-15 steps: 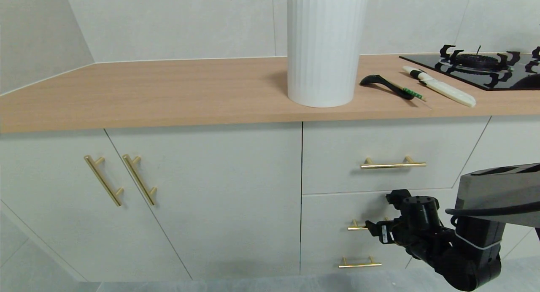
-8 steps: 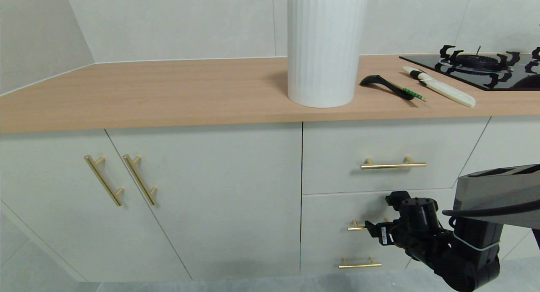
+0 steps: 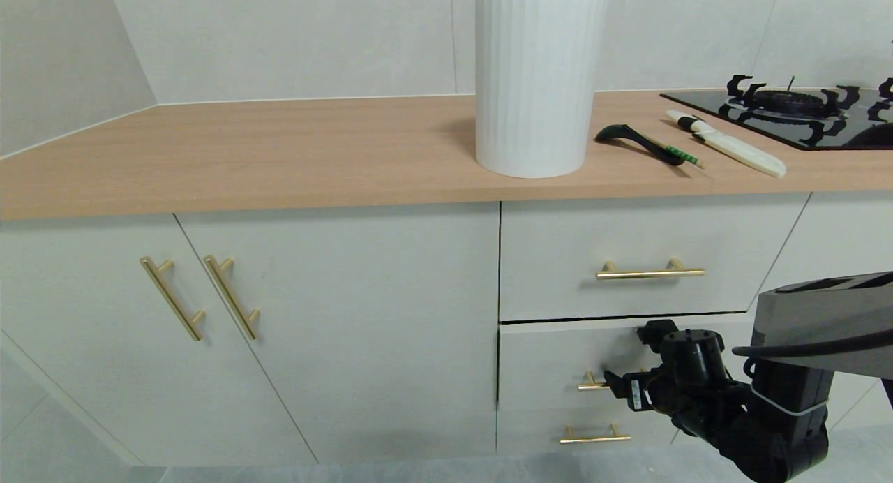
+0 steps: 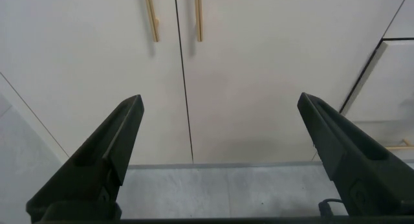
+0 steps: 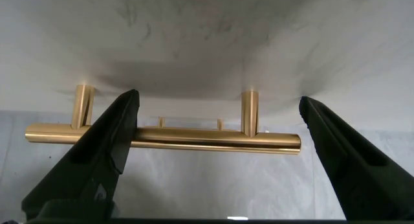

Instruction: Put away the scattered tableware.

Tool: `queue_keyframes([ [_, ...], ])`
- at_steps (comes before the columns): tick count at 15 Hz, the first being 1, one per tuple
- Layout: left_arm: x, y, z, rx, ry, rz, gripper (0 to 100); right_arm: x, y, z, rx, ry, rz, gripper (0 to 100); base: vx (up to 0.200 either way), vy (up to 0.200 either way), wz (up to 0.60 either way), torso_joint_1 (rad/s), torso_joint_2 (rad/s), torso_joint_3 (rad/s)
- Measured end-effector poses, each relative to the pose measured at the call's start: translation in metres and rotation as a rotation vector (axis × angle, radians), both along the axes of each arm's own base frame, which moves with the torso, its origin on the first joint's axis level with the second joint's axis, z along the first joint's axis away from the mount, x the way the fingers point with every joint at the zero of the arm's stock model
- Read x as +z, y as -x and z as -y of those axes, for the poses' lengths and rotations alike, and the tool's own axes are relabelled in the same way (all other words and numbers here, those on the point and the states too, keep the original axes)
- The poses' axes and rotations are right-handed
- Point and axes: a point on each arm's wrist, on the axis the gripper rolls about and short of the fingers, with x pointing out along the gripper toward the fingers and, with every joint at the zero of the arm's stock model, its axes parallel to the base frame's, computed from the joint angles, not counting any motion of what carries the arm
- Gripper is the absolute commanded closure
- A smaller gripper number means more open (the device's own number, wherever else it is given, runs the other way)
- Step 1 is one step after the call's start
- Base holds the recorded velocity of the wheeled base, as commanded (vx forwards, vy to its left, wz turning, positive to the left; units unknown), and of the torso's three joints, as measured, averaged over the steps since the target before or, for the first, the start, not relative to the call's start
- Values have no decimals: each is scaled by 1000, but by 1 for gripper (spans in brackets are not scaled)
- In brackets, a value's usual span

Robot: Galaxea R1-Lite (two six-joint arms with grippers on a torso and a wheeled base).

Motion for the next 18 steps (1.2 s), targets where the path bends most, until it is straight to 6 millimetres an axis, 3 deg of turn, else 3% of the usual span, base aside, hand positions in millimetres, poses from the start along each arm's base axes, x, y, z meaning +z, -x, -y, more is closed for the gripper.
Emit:
queue_keyframes([
  [5,0,0,0,0,0,0,0,19,20,4,37,30,-168,0,0,0,0,0,0,0],
  [7,0,0,0,0,0,0,0,45,38,6,83,34,-291,0,0,0,0,0,0,0],
  [9,0,0,0,0,0,0,0,83,56,8,114,28,-355,0,0,0,0,0,0,0],
  [13,0,0,0,0,0,0,0,158,77,10,150,-27,-219,0,0,0,0,0,0,0],
  [15,0,0,0,0,0,0,0,174,78,10,154,-57,-126,0,0,0,0,0,0,0],
  [18,0,0,0,0,0,0,0,170,71,5,130,-74,-56,0,0,0,0,0,0,0],
])
